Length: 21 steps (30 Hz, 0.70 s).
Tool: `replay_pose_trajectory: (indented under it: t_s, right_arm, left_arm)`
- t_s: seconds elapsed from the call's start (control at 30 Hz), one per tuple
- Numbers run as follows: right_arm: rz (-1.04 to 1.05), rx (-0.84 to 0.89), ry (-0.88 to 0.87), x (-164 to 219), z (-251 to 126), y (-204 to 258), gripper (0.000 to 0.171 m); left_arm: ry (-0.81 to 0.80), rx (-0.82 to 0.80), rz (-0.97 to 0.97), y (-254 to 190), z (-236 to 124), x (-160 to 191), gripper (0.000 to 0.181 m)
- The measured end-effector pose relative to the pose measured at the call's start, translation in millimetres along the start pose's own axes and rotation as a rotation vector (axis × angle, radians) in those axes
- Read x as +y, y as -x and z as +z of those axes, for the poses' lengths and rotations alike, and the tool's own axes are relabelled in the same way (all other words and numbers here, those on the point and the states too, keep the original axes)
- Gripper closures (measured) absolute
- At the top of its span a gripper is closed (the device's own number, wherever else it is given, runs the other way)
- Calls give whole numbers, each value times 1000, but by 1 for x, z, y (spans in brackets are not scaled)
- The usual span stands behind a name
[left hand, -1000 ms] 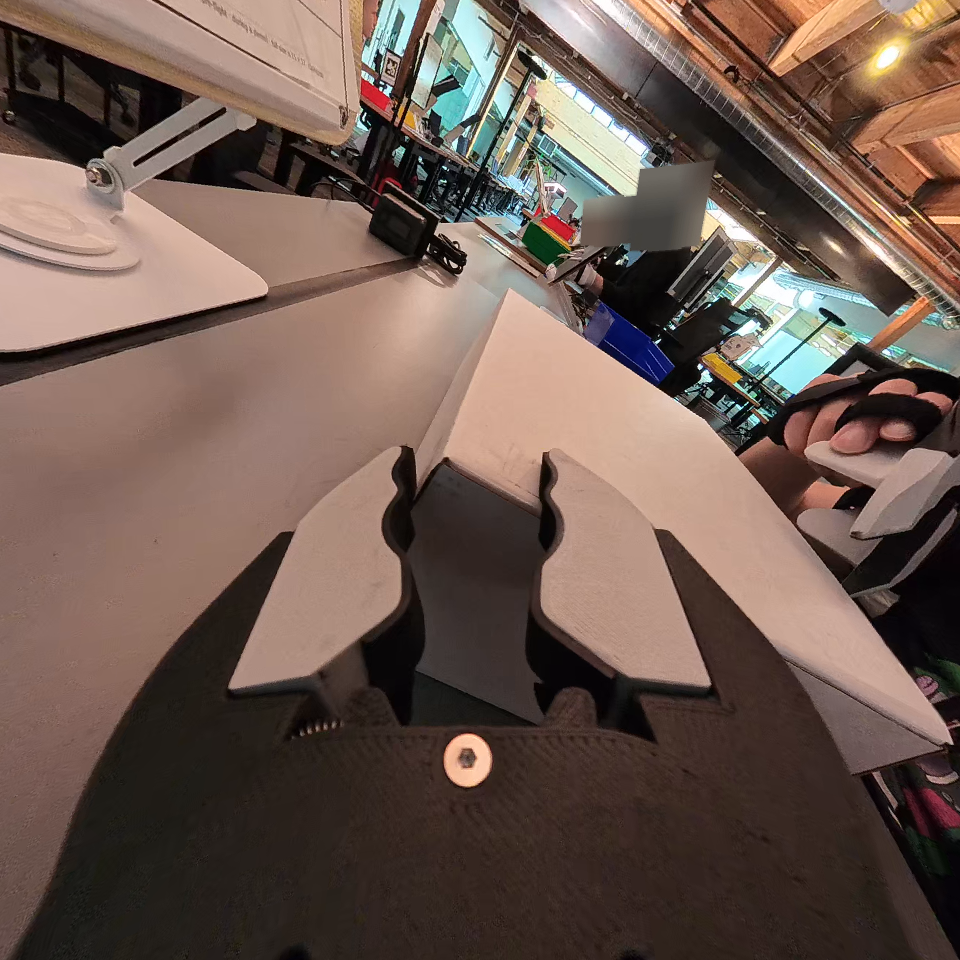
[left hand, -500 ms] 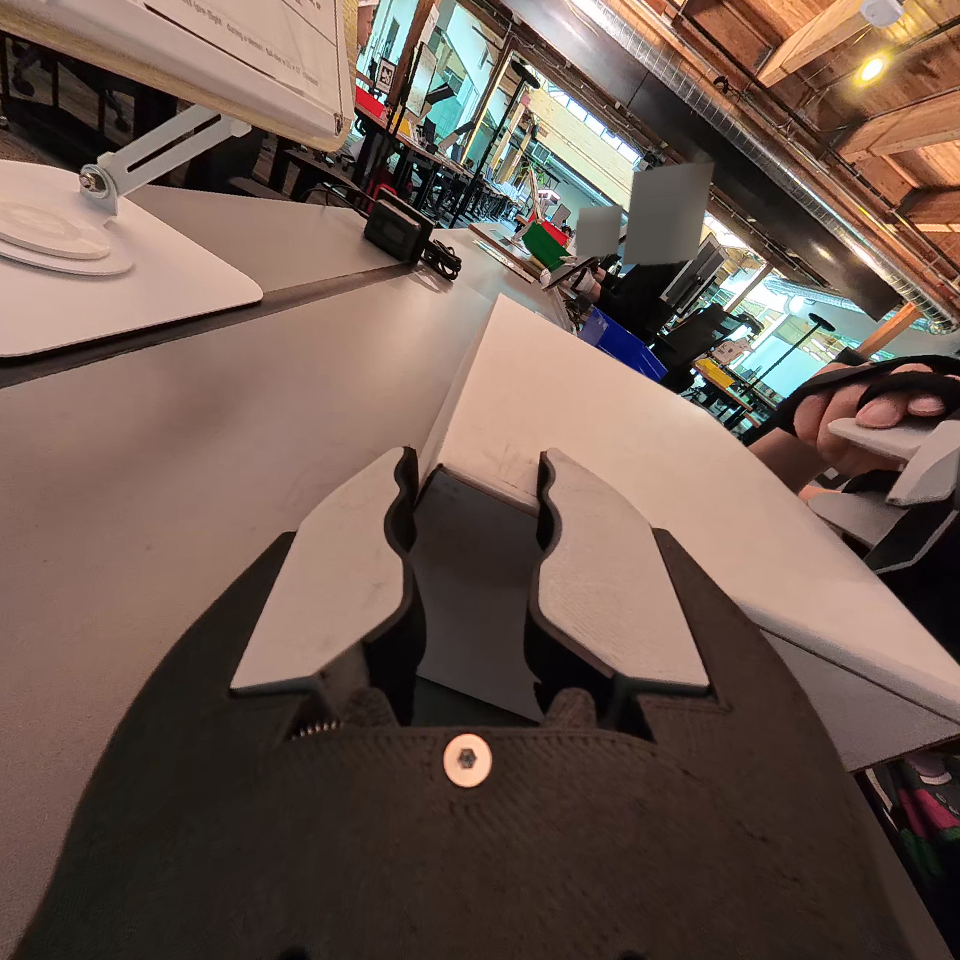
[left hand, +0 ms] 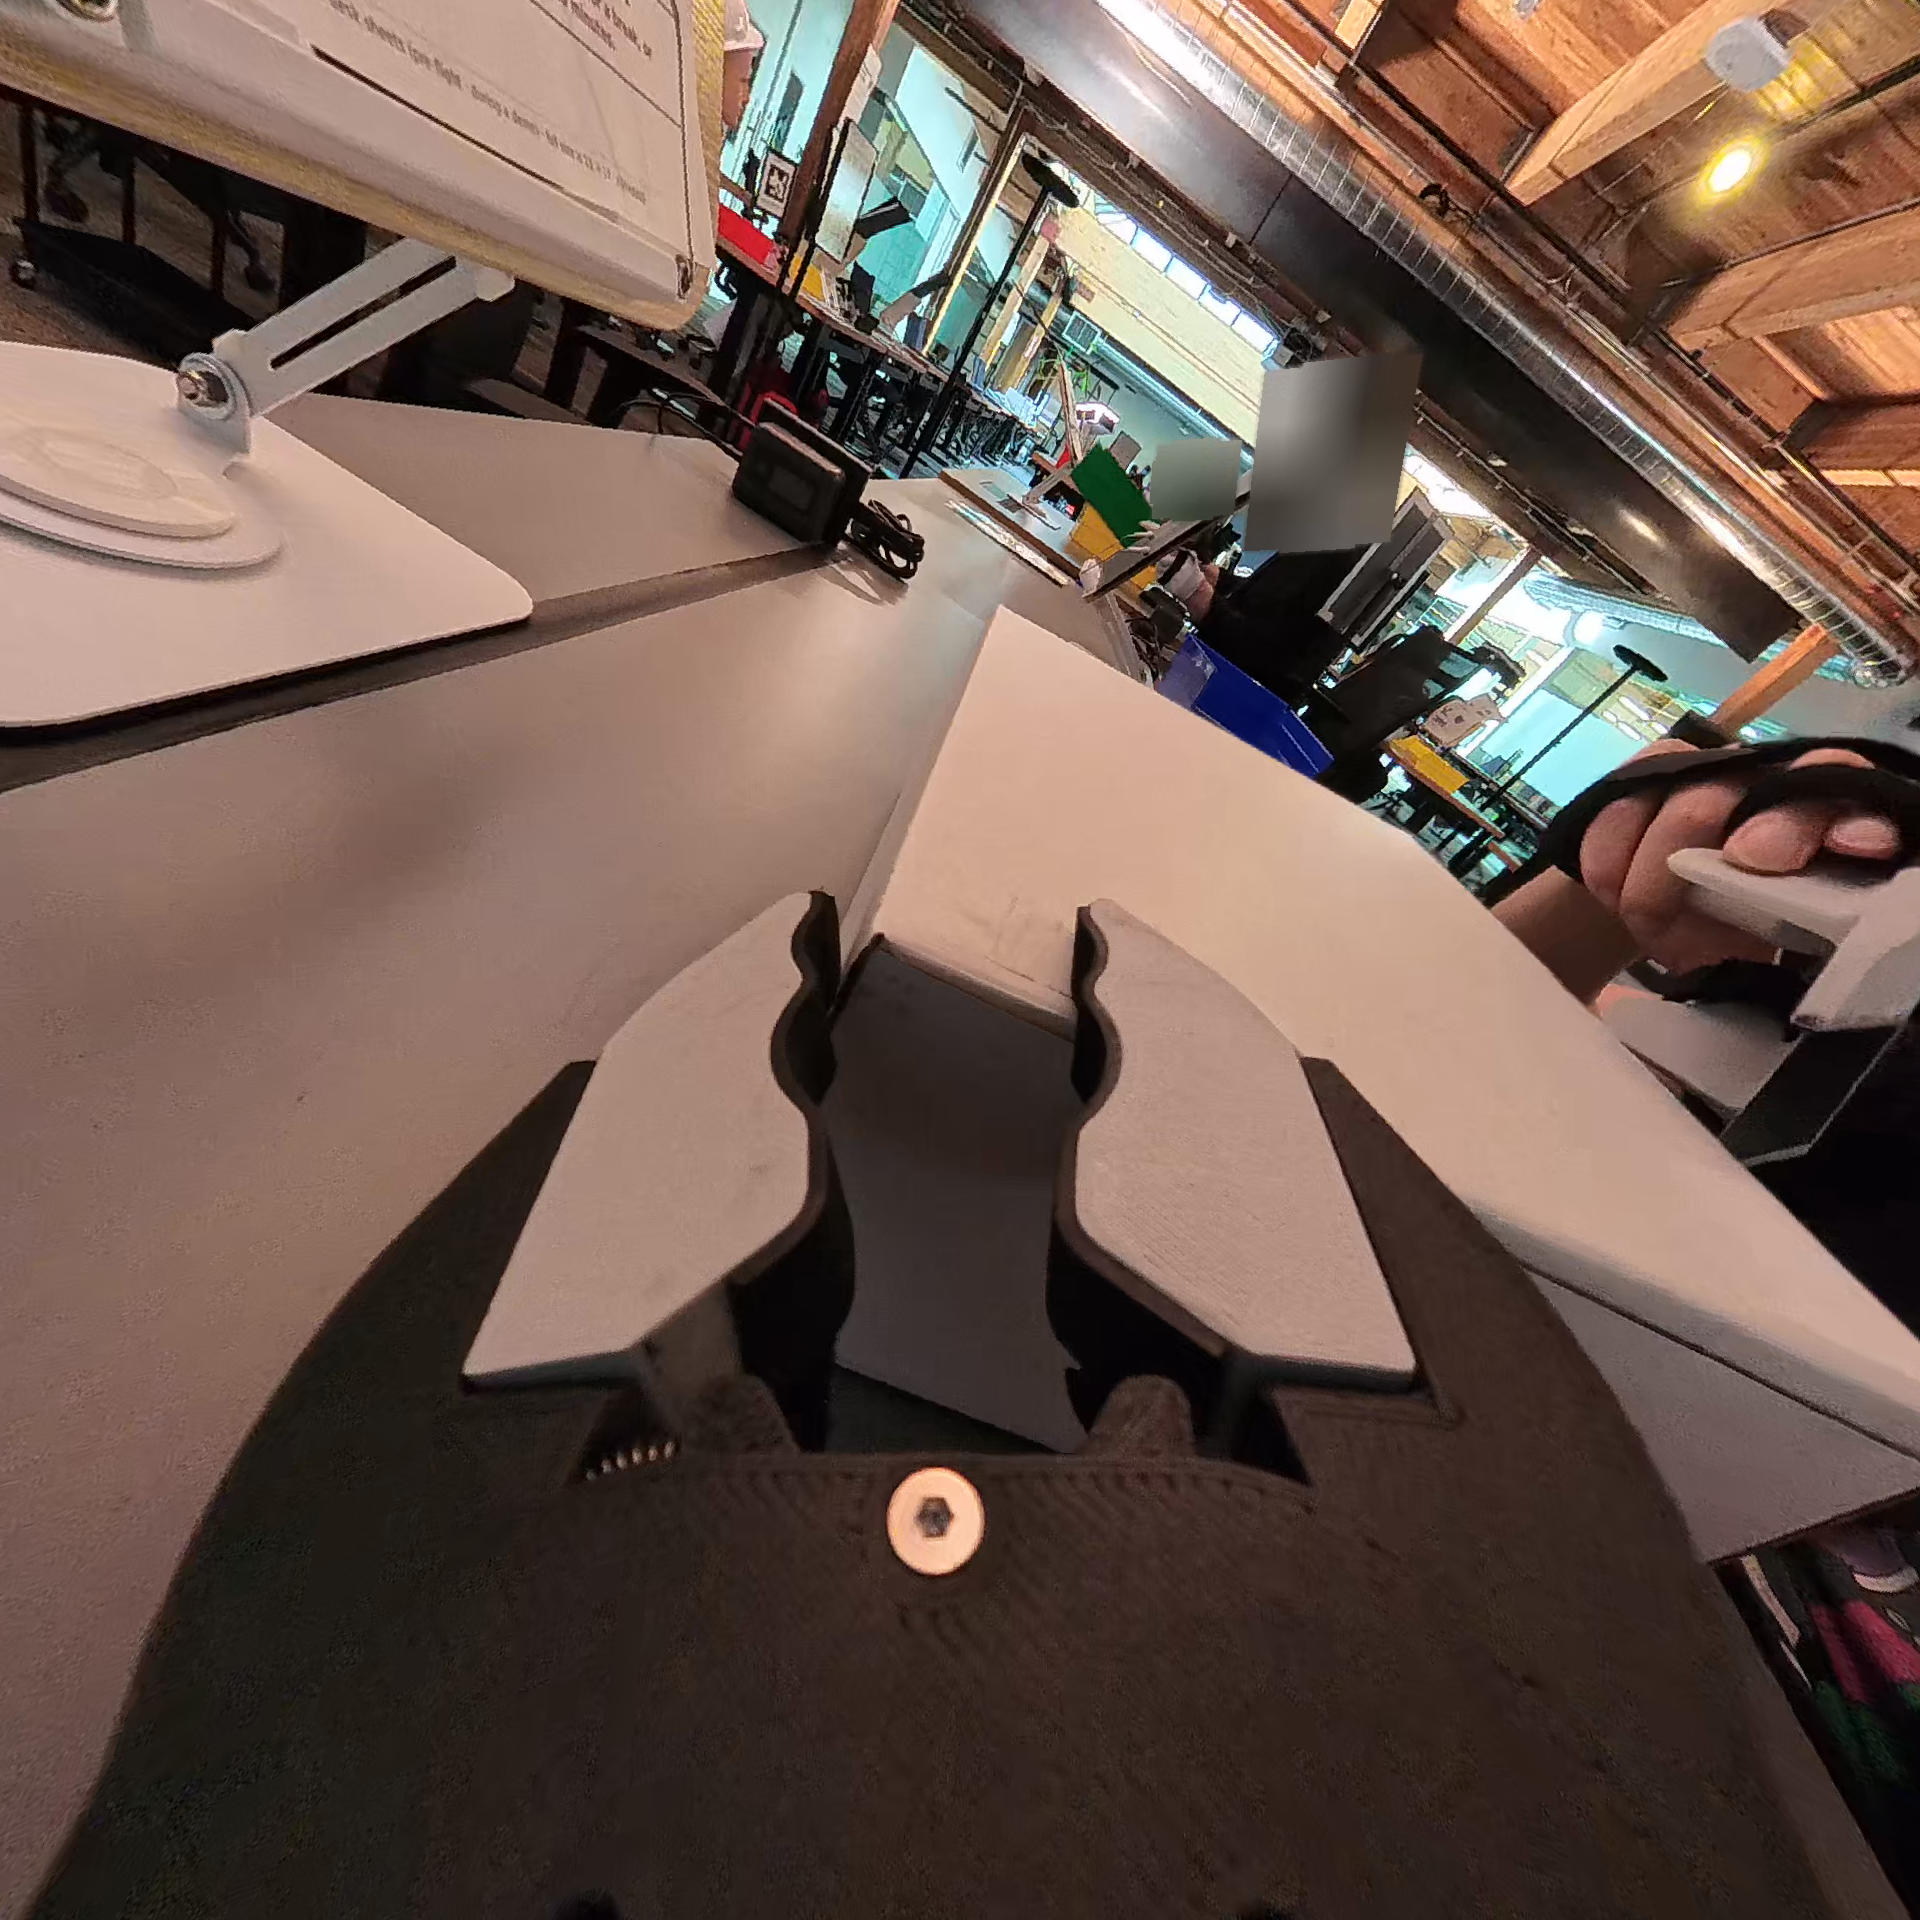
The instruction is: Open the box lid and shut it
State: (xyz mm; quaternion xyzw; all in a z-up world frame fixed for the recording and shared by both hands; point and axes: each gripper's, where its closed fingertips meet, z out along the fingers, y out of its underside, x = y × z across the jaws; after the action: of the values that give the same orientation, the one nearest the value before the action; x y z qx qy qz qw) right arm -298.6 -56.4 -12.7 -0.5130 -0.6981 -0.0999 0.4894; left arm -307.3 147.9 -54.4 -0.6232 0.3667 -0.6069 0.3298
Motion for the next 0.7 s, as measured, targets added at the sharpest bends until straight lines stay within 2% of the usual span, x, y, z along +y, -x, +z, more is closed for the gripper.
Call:
replay_pose_trajectory:
  t_s: [0.37, 0.7]
  right_arm:
    - [-128, -31, 62, 14, 11, 17, 133]
    - [-37, -56, 42, 14, 13, 15, 133]
  left_arm:
    - [-27, -41, -1, 7, -9, -4, 144]
    - [-32, -44, 2, 7, -6, -5, 145]
